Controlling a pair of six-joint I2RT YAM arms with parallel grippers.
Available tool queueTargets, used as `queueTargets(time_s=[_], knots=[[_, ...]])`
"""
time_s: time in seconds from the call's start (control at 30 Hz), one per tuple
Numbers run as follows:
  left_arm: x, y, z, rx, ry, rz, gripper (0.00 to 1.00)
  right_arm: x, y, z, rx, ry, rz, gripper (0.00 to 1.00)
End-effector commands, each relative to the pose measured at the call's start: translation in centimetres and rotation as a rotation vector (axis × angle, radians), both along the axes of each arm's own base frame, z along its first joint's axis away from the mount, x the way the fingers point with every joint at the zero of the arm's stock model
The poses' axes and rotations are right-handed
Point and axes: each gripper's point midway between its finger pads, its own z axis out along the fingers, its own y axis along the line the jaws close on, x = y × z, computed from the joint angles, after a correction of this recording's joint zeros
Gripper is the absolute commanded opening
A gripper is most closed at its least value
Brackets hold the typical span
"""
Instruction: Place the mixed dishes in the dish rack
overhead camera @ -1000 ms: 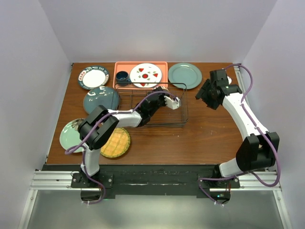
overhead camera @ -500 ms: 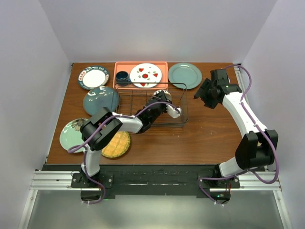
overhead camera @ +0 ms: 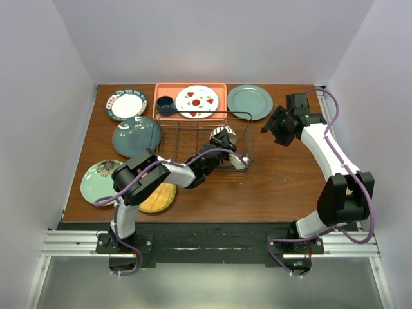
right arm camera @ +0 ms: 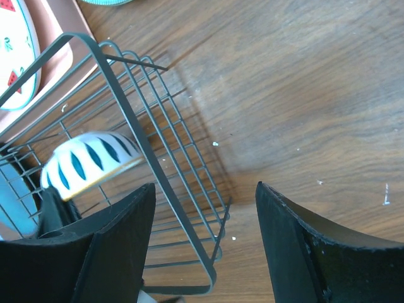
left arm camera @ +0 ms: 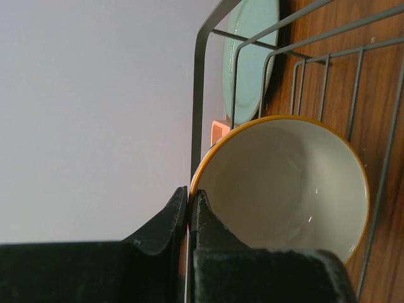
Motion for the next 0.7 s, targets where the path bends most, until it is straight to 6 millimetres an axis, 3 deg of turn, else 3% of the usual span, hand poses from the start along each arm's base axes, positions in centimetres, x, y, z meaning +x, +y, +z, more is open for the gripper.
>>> queueTargets(time_s=[0.0,0.33,0.67], knots=[[-1.4,-0.5,0.3,-0.040,-0.030,-0.012,0.00,0.2,1.3,-0.2,0.059,-0.016,0.058,0.68],[-2.6,-1.3,-0.1,-0.058,-0.035,0.008,0.01,-1.0,1.3,-1.8,0.056,0.017,0.085,0.69],[-2.9,-0.9,0.6,-0.103,-0.002,0.049,0.27,-0.8,1.7,-1.9,0.076,0.014,0.121,0.69]])
